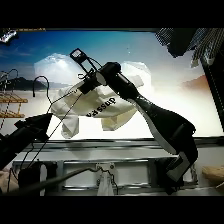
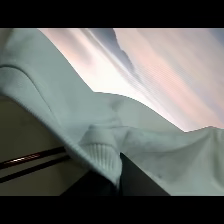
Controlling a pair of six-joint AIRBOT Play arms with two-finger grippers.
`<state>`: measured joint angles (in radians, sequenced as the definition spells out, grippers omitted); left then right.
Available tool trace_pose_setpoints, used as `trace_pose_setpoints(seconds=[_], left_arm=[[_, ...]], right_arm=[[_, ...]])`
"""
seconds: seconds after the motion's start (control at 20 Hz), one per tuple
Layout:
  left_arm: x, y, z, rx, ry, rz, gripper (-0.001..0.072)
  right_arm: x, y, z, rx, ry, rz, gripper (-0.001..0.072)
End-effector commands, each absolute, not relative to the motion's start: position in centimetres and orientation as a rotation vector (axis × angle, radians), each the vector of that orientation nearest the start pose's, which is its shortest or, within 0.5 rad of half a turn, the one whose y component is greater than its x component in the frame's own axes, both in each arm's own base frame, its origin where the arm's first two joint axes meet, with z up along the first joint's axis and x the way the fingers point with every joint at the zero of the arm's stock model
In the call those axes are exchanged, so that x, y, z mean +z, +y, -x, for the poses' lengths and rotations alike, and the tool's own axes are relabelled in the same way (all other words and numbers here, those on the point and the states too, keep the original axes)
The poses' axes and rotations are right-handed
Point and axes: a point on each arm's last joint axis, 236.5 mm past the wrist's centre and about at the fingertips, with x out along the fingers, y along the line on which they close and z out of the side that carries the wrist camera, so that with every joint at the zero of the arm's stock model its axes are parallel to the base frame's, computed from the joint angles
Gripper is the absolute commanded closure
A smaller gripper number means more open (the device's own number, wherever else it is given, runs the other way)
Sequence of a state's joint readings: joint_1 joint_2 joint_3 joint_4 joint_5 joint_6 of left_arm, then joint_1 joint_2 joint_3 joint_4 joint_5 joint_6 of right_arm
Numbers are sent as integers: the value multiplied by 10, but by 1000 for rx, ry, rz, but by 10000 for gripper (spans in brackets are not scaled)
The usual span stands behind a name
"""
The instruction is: Fold the clothes and pants, and hang the long-sleeved shirts on hangers.
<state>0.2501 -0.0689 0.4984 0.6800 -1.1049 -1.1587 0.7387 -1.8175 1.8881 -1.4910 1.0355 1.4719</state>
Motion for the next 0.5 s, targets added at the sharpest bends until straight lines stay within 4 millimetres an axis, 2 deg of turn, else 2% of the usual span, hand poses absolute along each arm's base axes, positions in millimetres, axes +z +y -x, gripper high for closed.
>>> trace_pose_setpoints(seconds=[0.0,0.25,0.45], left_arm=[[165,-113,-212,-479,429,293,692],[173,-131,-226,-585,454,446,692],[154,-129,-243,-588,530,485,692]], right_arm=[[45,408,-416,788,931,348,686],[45,410,-414,793,935,341,686],[50,409,-412,796,933,339,686]])
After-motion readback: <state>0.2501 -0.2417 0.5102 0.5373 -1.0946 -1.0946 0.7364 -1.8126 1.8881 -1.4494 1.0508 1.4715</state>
